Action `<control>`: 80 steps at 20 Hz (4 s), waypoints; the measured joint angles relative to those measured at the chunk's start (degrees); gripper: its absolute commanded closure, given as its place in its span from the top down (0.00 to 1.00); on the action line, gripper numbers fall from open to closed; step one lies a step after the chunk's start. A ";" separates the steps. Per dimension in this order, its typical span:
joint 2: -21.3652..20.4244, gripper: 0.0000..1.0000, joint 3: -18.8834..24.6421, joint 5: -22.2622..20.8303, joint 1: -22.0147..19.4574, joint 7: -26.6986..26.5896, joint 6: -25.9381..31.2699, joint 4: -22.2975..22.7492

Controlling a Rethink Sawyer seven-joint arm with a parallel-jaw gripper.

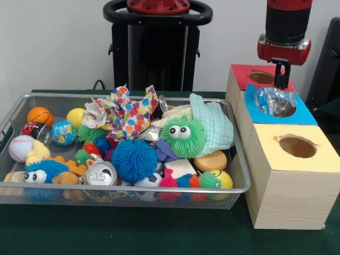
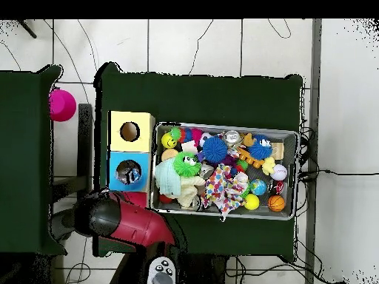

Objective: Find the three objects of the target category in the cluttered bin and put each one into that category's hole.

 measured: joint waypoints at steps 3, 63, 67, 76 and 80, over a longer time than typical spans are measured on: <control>0.18 0.00 0.04 0.01 -0.42 0.00 0.52 -0.22; 3.42 0.00 5.71 -6.27 -8.92 0.00 13.36 -6.27; 3.45 0.00 5.96 -7.06 -9.10 0.00 13.64 -6.55; 3.52 0.00 7.14 -7.54 -10.39 0.00 14.14 -6.45; 3.49 0.00 8.00 -7.55 -11.28 0.00 14.08 -6.07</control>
